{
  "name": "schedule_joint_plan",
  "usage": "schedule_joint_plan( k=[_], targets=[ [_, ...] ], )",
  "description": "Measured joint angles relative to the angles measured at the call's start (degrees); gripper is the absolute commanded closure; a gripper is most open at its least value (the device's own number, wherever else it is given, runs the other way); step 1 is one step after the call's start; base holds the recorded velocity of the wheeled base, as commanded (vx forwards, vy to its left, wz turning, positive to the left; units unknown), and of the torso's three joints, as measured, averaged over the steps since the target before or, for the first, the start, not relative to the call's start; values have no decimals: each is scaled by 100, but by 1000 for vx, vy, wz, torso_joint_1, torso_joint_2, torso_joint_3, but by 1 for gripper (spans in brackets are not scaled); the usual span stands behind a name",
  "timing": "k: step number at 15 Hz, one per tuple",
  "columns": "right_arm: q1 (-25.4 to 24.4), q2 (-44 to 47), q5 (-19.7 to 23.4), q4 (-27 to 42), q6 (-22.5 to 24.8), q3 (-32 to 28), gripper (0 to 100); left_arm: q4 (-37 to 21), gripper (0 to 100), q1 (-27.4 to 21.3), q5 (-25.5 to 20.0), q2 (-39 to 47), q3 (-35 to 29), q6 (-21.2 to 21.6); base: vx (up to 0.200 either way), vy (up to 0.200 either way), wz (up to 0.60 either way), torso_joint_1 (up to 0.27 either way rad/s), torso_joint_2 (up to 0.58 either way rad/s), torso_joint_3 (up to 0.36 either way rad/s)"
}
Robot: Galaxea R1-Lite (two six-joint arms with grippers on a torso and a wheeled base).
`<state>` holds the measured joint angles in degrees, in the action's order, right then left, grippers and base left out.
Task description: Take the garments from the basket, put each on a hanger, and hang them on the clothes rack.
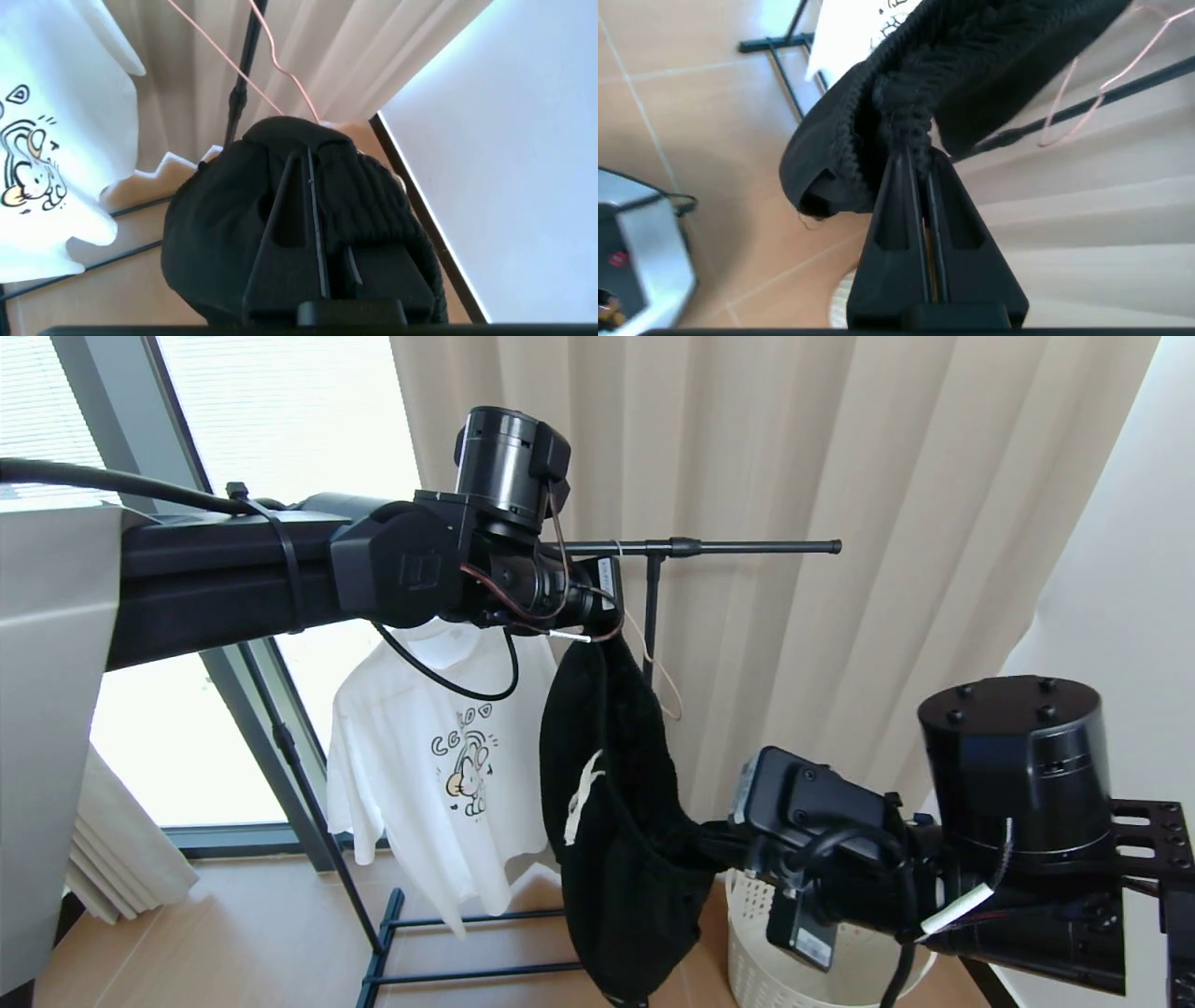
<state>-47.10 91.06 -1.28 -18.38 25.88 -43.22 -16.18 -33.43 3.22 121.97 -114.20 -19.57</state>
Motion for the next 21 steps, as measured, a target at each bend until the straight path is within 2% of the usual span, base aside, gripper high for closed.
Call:
schedule_joint_plan(
  k=[3, 5, 6, 7, 9, 11, 13, 15, 18, 21],
  targets=[
    [-612, 419, -569, -4, -1192, -477, 100, 1, 100, -45, -16, 9, -32, 5, 0, 0, 0, 0, 0, 0],
    [-807, 657, -756, -4, -1853, -830, 100, 1, 100, -63, -16, 6, -38, 13, 0, 0, 0, 0, 0, 0],
    [-841, 747, -808, -6, -2113, -1001, 100, 1, 100, -63, -18, 5, -40, 16, 0, 0, 0, 0, 0, 0],
    [-868, 819, -827, -1, -2167, -1091, 100, -5, 100, -63, -18, 2, -40, 13, 0, 0, 0, 0, 0, 0],
    [-881, 916, -908, 11, -2139, -1128, 100, -21, 100, -61, -16, -5, -29, 11, 0, 0, 0, 0, 0, 0],
    [-816, 992, -1330, 24, -1776, -1091, 100, -57, 100, -44, -7, -39, 15, 16, 0, 0, 0, 0, 0, 0],
    [-441, 990, -1440, 21, -1095, -962, 100, -289, 100, 18, 0, -132, 30, 39, 0, 0, 0, 0, 0, 0],
    [77, 948, -1479, 11, -621, -883, 100, -831, 100, 121, 0, -280, 45, 230, 0, 0, 0, 0, 0, 0],
    [857, 918, -1565, -63, -443, -1078, 100, -1407, 100, 300, -7, -603, 412, 666, 0, 0, 0, 0, 0, 0],
    [1271, 1001, -1677, -85, -453, -1565, 100, -1451, 100, 356, -7, -1009, 1329, 1054, 0, 0, 0, 0, 0, 0]
  ],
)
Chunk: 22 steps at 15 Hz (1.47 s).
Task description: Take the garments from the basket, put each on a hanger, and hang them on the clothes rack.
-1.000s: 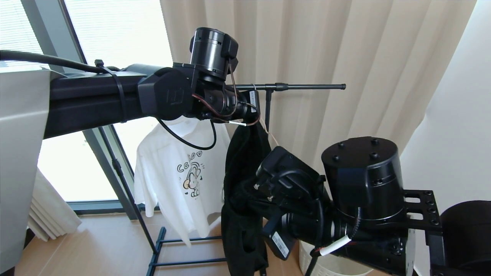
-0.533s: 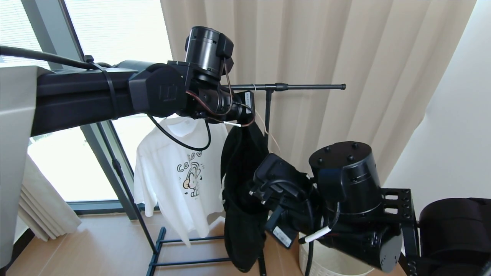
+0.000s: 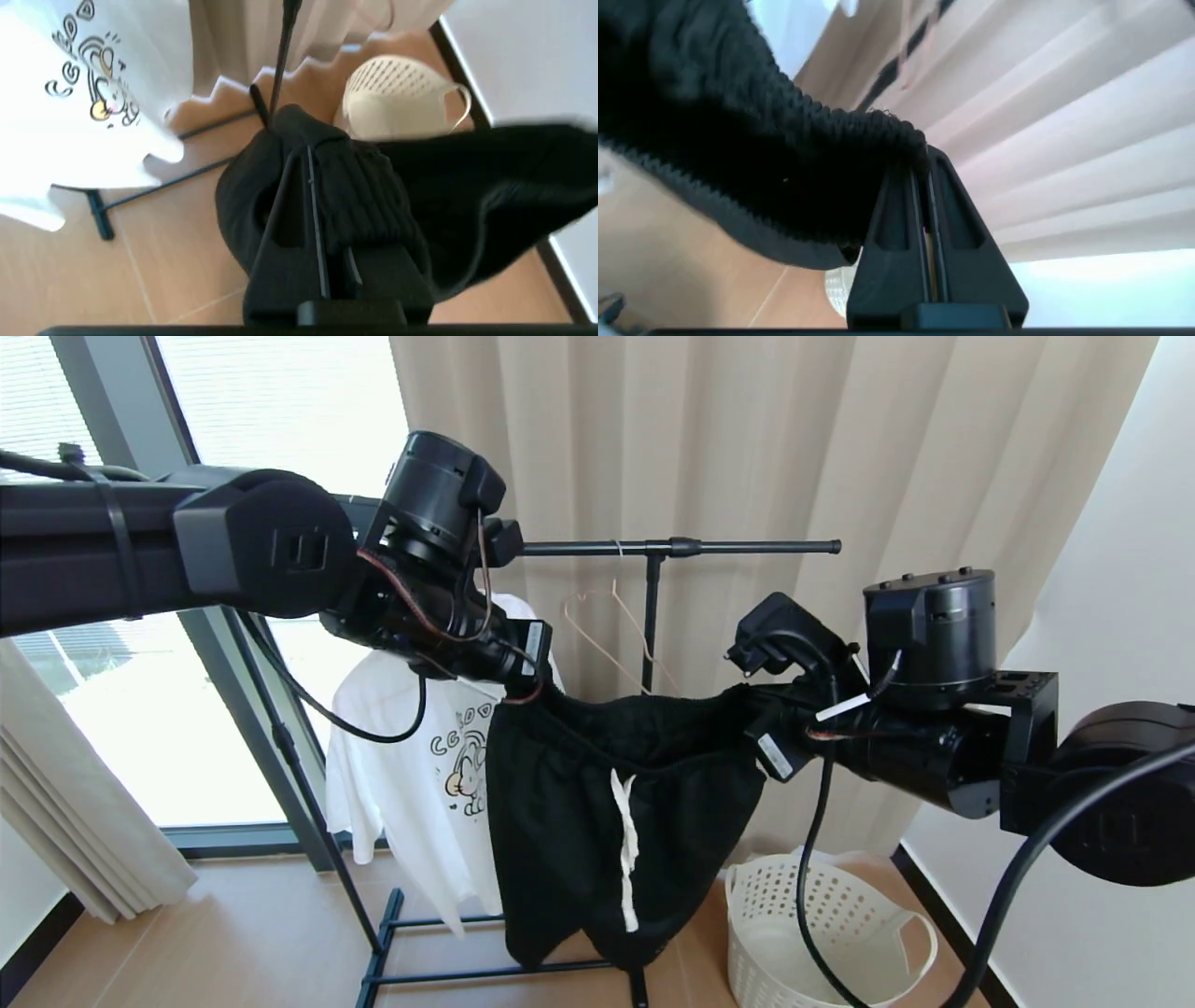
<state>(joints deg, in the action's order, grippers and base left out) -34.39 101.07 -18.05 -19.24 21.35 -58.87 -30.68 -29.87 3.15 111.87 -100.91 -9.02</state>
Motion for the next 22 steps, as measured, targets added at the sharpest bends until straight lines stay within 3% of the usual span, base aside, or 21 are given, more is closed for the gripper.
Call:
schedule_joint_plan(
  k=[4, 9, 15, 17, 22],
  targets=[
    [30, 518, -345, -115, -561, -761, 100, 0, 100, -273, 9, -617, 1453, 563, 0, 0, 0, 0, 0, 0],
    [-254, 1257, -534, -240, -1604, -1712, 100, 57, 100, -1310, -4, -1083, 2766, 464, 0, 0, 0, 0, 0, 0],
    [-458, 1685, -551, -244, -2070, -2131, 100, 926, 100, -2157, -372, -1022, 2977, -327, 0, 0, 0, 0, 0, 0],
    [-477, 1725, -551, -246, -2069, -2135, 100, 1251, 100, -2247, -368, -945, 2970, -488, 0, 0, 0, 0, 0, 0],
    [-369, 1679, -567, -277, -2050, -2114, 100, 1246, 100, -2128, -162, -989, 3090, -494, 0, 0, 0, 0, 0, 0]
  ],
)
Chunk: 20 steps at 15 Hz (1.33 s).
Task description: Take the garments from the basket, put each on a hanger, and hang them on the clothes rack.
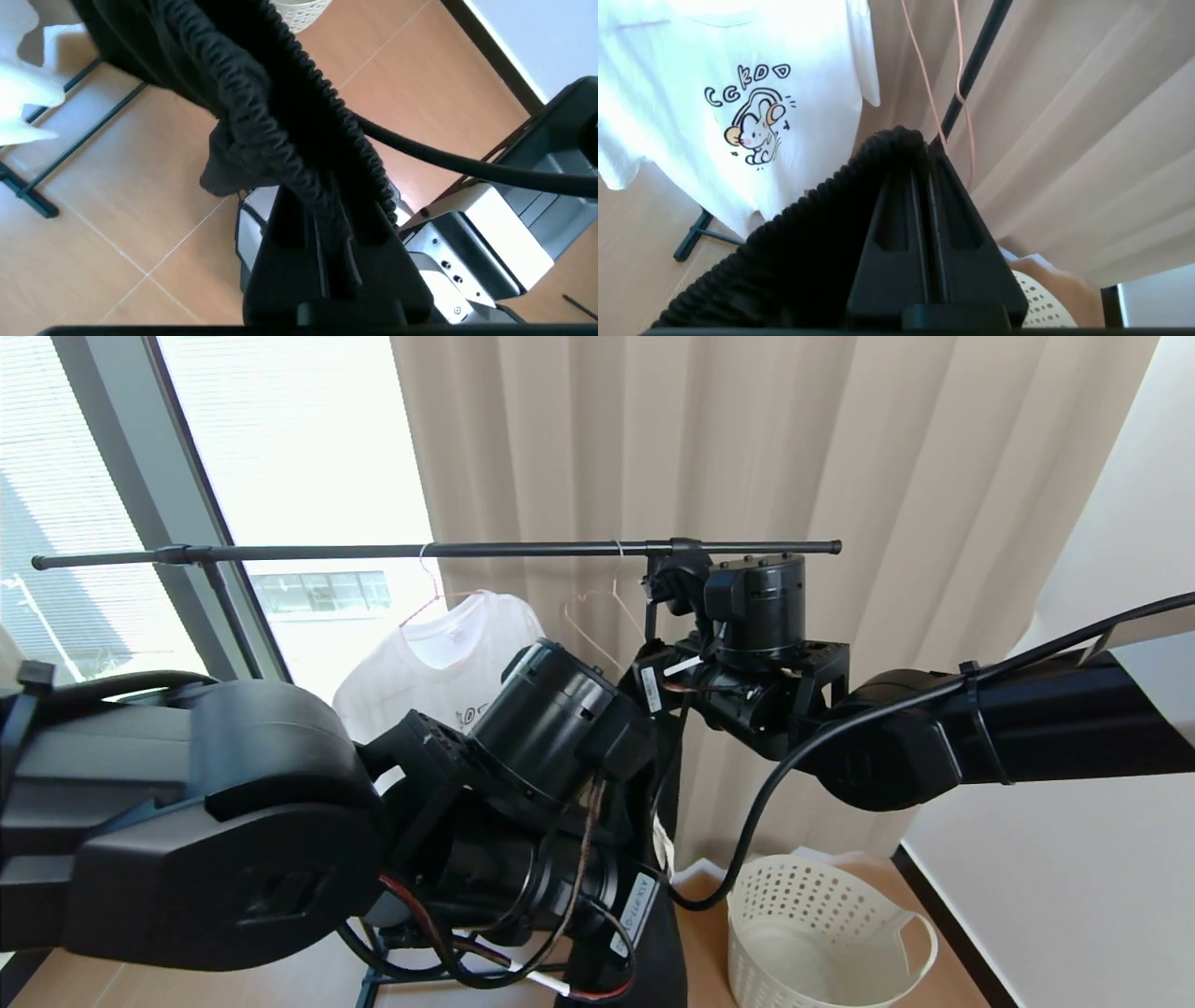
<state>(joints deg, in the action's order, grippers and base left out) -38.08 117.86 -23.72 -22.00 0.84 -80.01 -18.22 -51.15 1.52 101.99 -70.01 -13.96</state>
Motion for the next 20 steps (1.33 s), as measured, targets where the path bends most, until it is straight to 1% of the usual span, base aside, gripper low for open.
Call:
schedule_joint_plan(
  k=[2, 5, 8, 9, 11, 12, 15, 16, 17, 20],
  targets=[
    [176, -162, -2, 46, 161, 62, 100, -9, 100, 276, 206, -111, 80, -2, 0, 0, 0, 0, 0, 0],
    [389, -455, 0, 24, 630, 333, 100, -16, 100, 673, 784, -149, 63, -11, 0, 0, 0, 0, 0, 0],
    [540, -857, -4, 61, 890, 595, 100, 17, 100, 1053, 1040, 24, -182, -49, 0, 0, 0, 0, 0, 0],
    [597, -989, -6, 59, 1053, 705, 100, 17, 100, 1168, 1087, 110, -308, -104, 0, 0, 0, 0, 0, 0],
    [702, -1229, -2, 35, 1499, 1030, 100, 20, 100, 1397, 1145, 311, -766, -304, 0, 0, 0, 0, 0, 0],
    [724, -1314, -2, 9, 1637, 1174, 100, 11, 100, 1486, 1153, 407, -1025, -432, 0, 0, 0, 0, 0, 0],
    [733, -1480, 9, 0, 2334, 1712, 100, -17, 100, 1692, 1164, 768, -1970, -906, 0, 0, 0, 0, 0, 0],
    [738, -1495, 16, 0, 2400, 1815, 100, -20, 100, 1712, 1167, 870, -2197, -1024, 0, 0, 0, 0, 0, 0],
    [735, -1499, 16, 0, 2417, 1874, 100, -20, 100, 1712, 1164, 945, -2324, -1051, 0, 0, 0, 0, 0, 0],
    [735, -1499, 22, -7, 2420, 1935, 100, -22, 100, 1701, 1164, 1052, -2466, -1064, 0, 0, 0, 0, 0, 0]
  ],
)
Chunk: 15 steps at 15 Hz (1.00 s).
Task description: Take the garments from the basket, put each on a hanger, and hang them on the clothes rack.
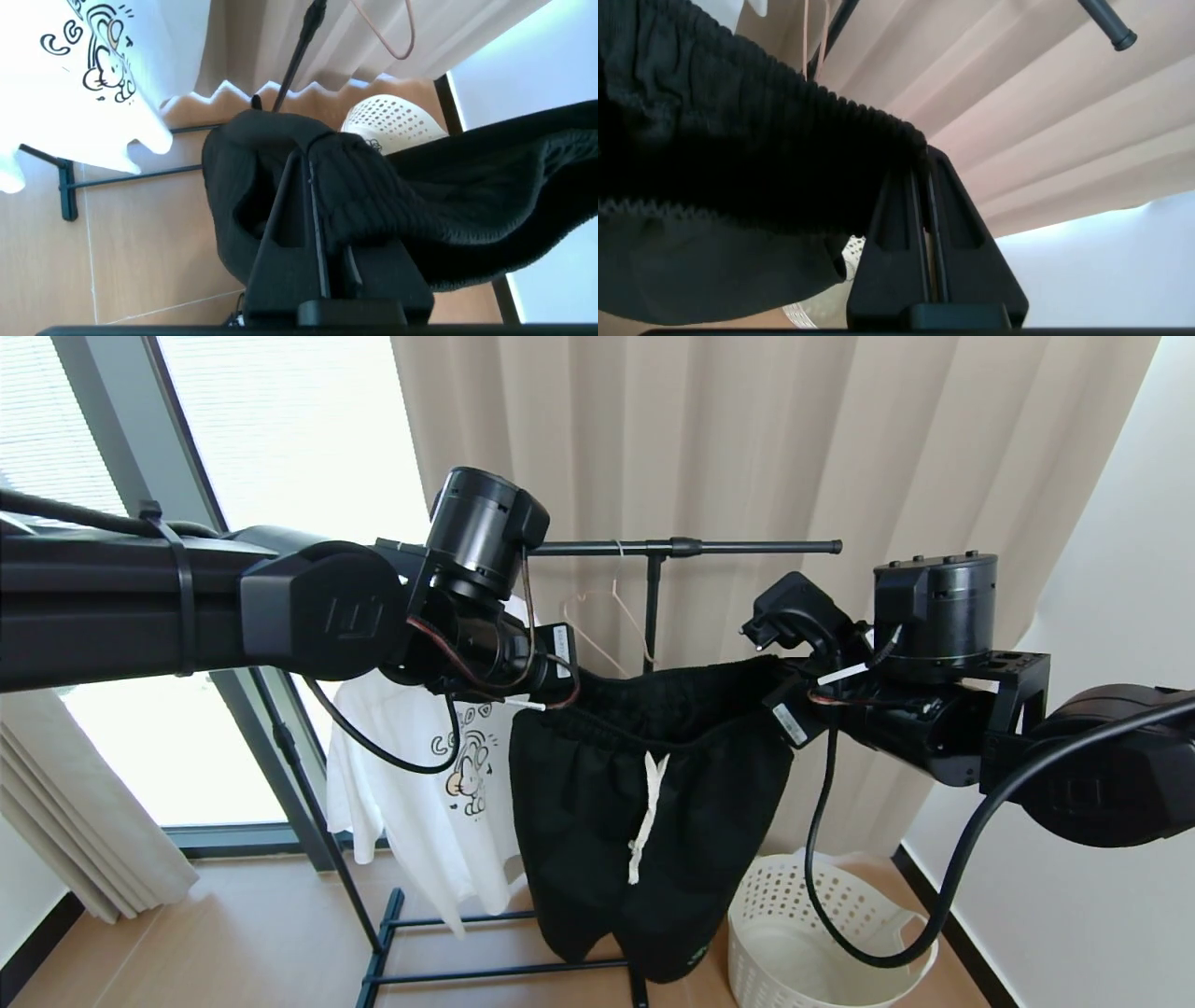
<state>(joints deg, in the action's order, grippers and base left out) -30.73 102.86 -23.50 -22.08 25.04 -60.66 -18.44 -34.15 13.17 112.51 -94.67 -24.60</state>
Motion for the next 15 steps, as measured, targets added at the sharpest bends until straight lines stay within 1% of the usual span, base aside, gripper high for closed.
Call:
schedule_joint_plan(
  k=[1, 3, 5, 6, 8, 10, 11, 13, 14, 15],
  targets=[
    [0, 0, 7, 0, 9, 13, 0, 2, 100, -9, 0, 11, -12, 0, 0, 0, 0, 0, 0, 0],
    [0, -6, 27, 0, 46, 63, 0, 9, 100, -22, 0, 23, -45, -28, 0, 0, 0, 0, 0, 0],
    [22, -50, 65, 2, 501, 240, 0, 11, 100, -26, -1, 9, -95, -55, 0, 0, 0, 0, 0, 0],
    [59, -91, 178, 0, 708, 363, 0, 13, 100, -26, -1, -16, -130, -63, 0, 0, 0, 0, 0, 0],
    [102, -195, 752, 0, 1054, 653, 0, 17, 100, -22, 0, -96, -207, -61, 0, 0, 0, 0, 0, 0],
    [108, -295, 1464, -4, 1268, 937, 0, 16, 100, -26, 5, -197, -265, -61, 0, 0, 0, 0, 0, 0],
    [108, -323, 1626, -6, 1292, 1030, 0, 17, 100, -26, 7, -236, -276, -61, 0, 0, 0, 0, 0, 0],
    [87, -315, 2146, -132, 1300, 1157, 0, 16, 100, -37, 7, -316, -282, -55, 0, 0, 0, 0, 0, 0],
    [63, -293, 2467, -211, 1300, 1202, 0, 17, 100, -52, 7, -341, -285, -52, 0, 0, 0, 0, 0, 0],
    [41, -267, 2968, -301, 1297, 1246, 0, 13, 100, -74, 7, -366, -290, -49, 0, 0, 0, 0, 0, 0]
  ],
)
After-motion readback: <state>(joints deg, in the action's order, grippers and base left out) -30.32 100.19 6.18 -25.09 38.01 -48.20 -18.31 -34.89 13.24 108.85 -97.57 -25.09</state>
